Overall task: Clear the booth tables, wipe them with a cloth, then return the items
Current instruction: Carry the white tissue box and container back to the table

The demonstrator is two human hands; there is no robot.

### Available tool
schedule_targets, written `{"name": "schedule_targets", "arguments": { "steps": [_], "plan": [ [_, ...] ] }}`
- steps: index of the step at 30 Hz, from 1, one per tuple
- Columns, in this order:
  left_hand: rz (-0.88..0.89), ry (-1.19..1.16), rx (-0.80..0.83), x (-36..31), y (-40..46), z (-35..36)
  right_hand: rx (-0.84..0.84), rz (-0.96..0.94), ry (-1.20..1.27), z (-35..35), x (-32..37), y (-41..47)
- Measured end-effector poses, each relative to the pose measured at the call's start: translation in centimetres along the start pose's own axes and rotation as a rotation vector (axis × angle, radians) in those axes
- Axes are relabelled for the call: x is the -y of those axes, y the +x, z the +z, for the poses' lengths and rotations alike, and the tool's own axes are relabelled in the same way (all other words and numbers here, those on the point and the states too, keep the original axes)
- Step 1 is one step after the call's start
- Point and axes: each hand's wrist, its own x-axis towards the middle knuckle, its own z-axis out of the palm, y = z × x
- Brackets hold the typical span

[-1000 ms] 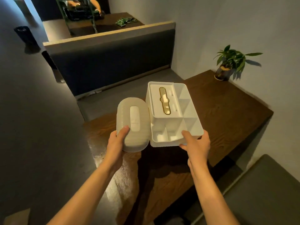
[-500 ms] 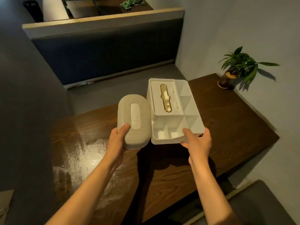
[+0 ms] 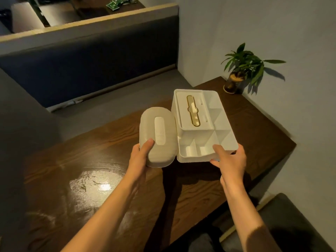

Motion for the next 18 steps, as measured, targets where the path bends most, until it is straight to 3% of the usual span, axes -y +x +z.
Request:
{"name": "schedule_targets", "arguments": {
  "steps": [11,18],
  "plan": [
    [-0.020,-0.013,-0.027,3.6,6.4,17.6,0.055,-0.005,-0.069,-8.2,4.1,17.9],
    [-0.133,-0.010,-0.044,7.4,10.8,24.3,0.044,0.033,-0.089,-12.5,4.1,26.2]
  ]
}}
